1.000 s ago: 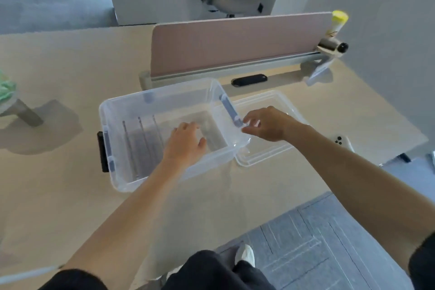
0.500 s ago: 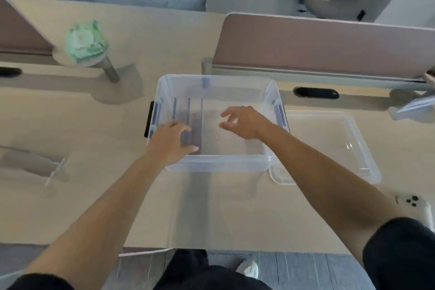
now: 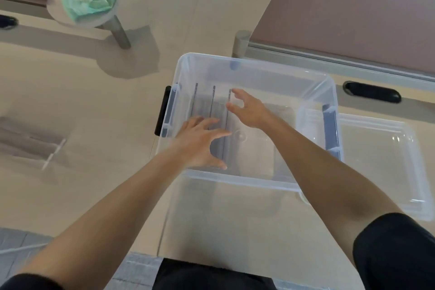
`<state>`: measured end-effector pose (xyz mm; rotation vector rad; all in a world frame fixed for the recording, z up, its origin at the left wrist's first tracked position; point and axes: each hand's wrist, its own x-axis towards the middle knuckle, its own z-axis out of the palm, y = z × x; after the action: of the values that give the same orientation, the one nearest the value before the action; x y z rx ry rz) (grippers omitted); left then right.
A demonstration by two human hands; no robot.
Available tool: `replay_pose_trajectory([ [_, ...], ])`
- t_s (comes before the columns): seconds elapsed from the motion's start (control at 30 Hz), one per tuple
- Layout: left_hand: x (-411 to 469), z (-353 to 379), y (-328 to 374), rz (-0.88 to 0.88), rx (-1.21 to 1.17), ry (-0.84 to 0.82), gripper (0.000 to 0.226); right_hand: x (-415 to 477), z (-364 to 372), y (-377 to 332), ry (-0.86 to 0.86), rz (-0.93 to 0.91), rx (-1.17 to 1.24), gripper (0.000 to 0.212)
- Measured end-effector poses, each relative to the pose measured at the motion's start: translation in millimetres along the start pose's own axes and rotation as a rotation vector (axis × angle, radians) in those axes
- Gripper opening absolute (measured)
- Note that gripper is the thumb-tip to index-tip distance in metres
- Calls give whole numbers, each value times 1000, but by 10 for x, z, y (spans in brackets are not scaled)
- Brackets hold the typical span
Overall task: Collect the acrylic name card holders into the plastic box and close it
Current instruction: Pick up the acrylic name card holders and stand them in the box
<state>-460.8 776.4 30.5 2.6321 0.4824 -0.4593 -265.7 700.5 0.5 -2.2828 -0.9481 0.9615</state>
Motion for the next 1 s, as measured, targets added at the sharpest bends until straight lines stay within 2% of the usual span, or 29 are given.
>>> replay_pose_trajectory([
  [0.13, 29, 43, -23, -1, 7, 8, 92, 72, 68, 123, -36, -36, 150, 60],
  [0.33, 51, 29, -27, -10, -38, 17, 90, 124, 91, 170, -48, -86, 234, 60],
  [0.87, 84, 51, -55, -36, -77, 10, 89, 139, 103, 158, -58, -90, 269, 58],
  [1.0, 81, 35, -58, -35, -103, 6, 90, 104, 77, 146, -77, -82, 251, 69],
])
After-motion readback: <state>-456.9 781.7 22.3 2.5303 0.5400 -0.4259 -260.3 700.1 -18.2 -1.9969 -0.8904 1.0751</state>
